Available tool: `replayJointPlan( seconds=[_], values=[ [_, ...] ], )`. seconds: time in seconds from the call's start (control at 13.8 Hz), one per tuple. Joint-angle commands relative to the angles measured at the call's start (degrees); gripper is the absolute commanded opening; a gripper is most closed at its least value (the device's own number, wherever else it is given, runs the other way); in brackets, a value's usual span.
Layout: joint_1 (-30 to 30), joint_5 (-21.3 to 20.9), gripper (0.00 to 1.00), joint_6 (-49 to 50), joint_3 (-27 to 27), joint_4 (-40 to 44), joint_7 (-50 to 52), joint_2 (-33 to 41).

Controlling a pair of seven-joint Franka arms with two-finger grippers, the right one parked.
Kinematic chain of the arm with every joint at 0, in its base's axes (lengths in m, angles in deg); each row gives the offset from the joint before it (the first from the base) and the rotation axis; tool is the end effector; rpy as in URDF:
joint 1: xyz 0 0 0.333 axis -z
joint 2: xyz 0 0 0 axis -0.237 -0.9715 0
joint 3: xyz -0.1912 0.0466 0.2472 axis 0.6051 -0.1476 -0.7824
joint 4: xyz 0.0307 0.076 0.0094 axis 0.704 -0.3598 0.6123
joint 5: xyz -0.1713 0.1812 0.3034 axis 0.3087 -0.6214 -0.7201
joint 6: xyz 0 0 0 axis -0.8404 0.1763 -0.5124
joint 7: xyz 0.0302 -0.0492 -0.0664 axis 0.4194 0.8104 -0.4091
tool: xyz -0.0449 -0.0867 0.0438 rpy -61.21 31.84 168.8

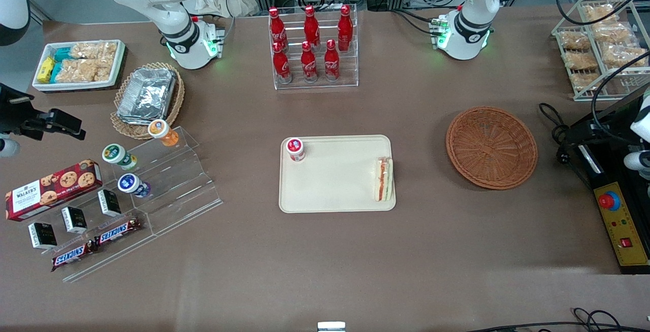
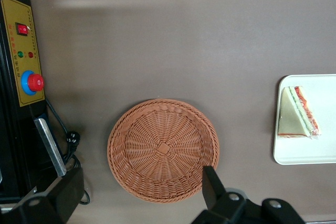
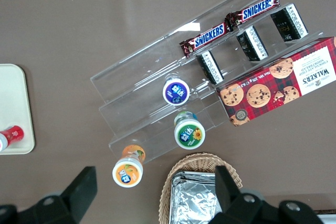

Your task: Place sandwich from basket to tray

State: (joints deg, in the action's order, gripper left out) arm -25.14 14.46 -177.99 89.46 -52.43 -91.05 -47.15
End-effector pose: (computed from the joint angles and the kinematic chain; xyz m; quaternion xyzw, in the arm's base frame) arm 0.6023 0.0226 0.5829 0.9998 -0.0058 -0.0086 0.0144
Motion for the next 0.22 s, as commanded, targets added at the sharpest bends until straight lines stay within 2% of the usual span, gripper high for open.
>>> replayJointPlan(
  seconds=[0.0,0.14],
  values=[
    [0.2,0.7,1.00,0.9,0.2,-0.4,-1.0,0.7],
    [0.3,0.6,1.00,1.1,0.2,-0.5,-1.5,0.6]
  ],
)
